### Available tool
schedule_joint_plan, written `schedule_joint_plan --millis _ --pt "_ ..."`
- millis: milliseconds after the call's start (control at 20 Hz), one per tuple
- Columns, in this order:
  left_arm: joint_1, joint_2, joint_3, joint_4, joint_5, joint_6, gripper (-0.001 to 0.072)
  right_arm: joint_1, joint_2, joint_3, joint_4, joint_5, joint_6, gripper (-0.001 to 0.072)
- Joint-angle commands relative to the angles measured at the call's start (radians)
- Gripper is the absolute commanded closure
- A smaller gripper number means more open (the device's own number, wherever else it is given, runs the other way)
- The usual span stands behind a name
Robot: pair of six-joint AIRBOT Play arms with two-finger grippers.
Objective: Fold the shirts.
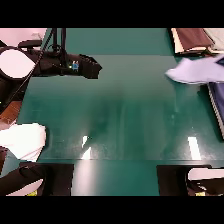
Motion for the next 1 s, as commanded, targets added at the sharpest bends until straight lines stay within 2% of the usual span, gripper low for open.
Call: schedule_joint_plan --millis 0,200,400,650,800,950 --pt "-0.002 0.000 0.000 -0.009 0.006 -0.027 0.0683 -0.147 0.008 0.001 0.037 -0.101 0.001 0.0696" --pt "-0.002 0.000 0.000 -0.009 0.005 -0.043 0.0683 -0.172 0.009 0.002 0.077 -0.187 -0.023 0.0696" --pt "-0.002 0.000 0.000 -0.009 0.002 -0.042 0.0683 -0.171 0.009 0.106 0.128 -0.174 -0.064 0.0696" --pt "-0.002 0.000 0.000 -0.008 -0.002 -0.042 0.0683 -0.203 0.011 0.291 0.126 -0.051 -0.063 0.0696" --pt "-0.002 0.000 0.000 -0.007 -0.002 -0.041 0.0683 -0.253 0.060 0.238 0.103 0.008 -0.067 0.0696" --pt "-0.002 0.000 0.000 -0.008 -0.003 -0.039 0.0683 -0.304 0.136 0.115 -0.017 0.066 -0.077 0.0696"
